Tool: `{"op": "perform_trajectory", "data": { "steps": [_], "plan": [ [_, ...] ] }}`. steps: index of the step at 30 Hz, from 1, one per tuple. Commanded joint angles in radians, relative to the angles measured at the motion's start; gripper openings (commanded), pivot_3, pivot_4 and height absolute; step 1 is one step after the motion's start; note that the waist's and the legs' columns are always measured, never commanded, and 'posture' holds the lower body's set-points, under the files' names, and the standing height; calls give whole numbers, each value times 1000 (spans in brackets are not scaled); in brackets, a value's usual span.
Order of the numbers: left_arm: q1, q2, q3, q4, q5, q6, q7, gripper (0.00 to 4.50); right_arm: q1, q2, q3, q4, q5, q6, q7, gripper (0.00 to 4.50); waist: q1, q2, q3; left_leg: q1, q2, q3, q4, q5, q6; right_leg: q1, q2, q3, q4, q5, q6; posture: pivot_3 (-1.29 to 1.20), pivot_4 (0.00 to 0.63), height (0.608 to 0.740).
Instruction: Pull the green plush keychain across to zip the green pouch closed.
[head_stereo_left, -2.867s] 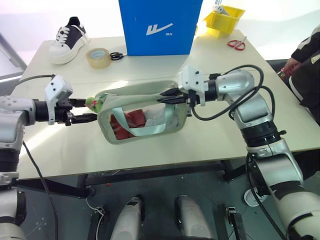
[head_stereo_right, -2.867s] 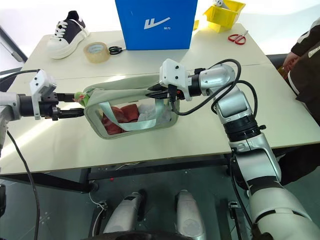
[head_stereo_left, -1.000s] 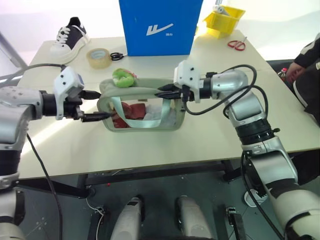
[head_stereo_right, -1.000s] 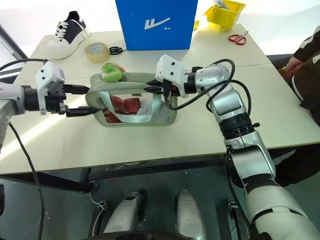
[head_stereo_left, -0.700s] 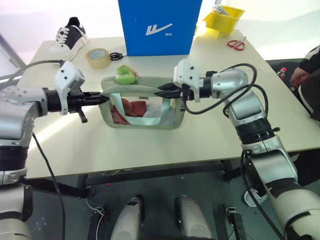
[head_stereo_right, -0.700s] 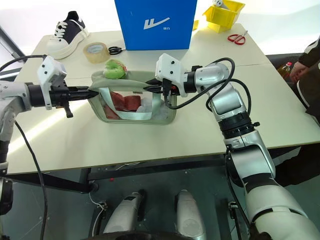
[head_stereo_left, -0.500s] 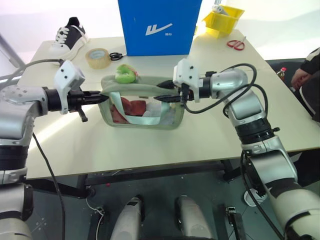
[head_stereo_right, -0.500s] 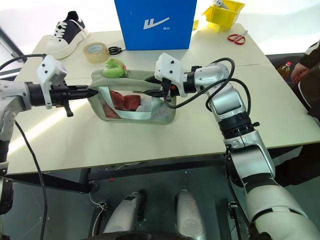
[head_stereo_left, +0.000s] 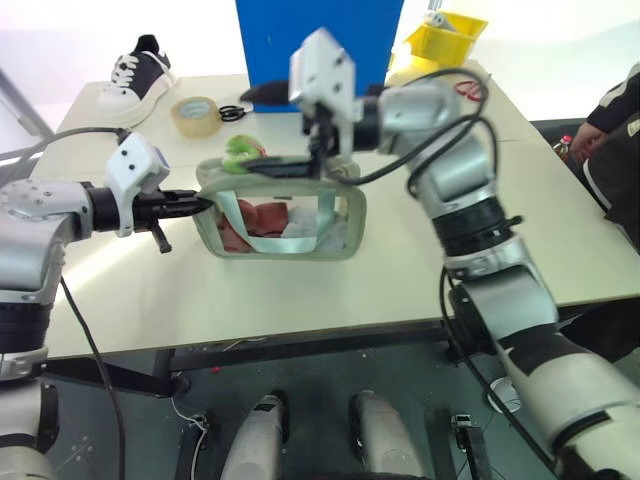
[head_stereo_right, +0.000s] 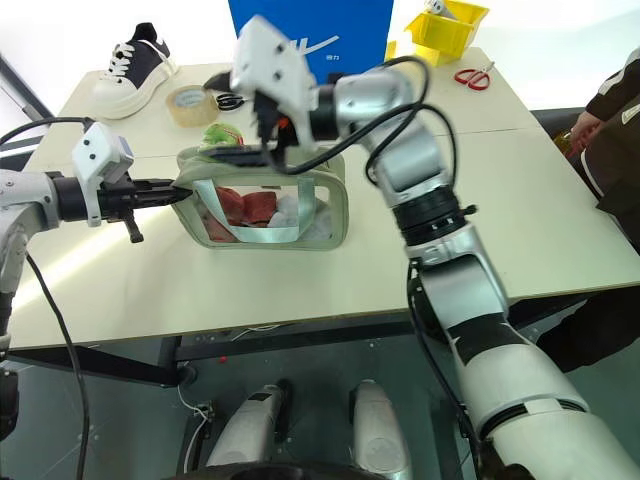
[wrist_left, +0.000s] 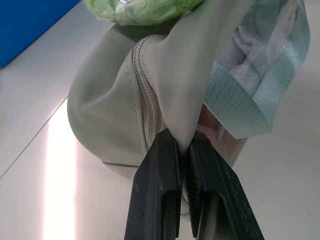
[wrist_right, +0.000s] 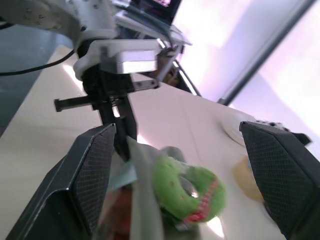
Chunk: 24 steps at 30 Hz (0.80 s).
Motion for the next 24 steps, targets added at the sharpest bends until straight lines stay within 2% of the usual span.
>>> {"op": "perform_trajectory", "data": {
  "steps": [1,4,7,13,14,21,24],
  "plan": [
    [0,14,14,-28,9,-10,9,0,-65,38,0,109,-36,-106,-29,4102,1,0,0,0,0,0,0,0,0,0,0,0,0,0,0,0,150,740],
    [13,19,13,-42,8,-11,6,0,-95,66,1,202,-54,-152,-37,4102,0,0,0,0,0,0,0,0,-1,0,0,0,0,0,0,0,150,740],
    [26,21,25,-56,0,-2,12,0,-117,79,2,280,-71,-183,-39,3263,-1,0,0,0,0,0,-1,0,-1,0,0,0,0,0,0,0,150,740],
    [42,25,35,-59,1,-5,13,0,-123,71,7,339,-101,-232,-15,170,-1,0,0,0,0,0,-1,0,-1,0,0,0,0,0,0,0,150,740],
    [40,24,35,-58,1,-4,13,0,-121,66,9,341,-107,-238,-8,41,-1,0,0,0,0,0,-1,0,-1,0,0,0,0,0,0,0,150,740],
    [20,17,27,-34,9,-16,13,0,-104,42,-18,307,-92,-200,21,41,-1,0,0,0,0,0,-1,0,-1,0,0,0,0,0,0,0,150,740],
    [7,14,22,-18,11,-22,9,0,-102,41,-27,292,-83,-179,25,924,-1,0,0,0,0,0,-1,0,-1,0,0,0,0,0,0,0,150,740]
  ]
}}
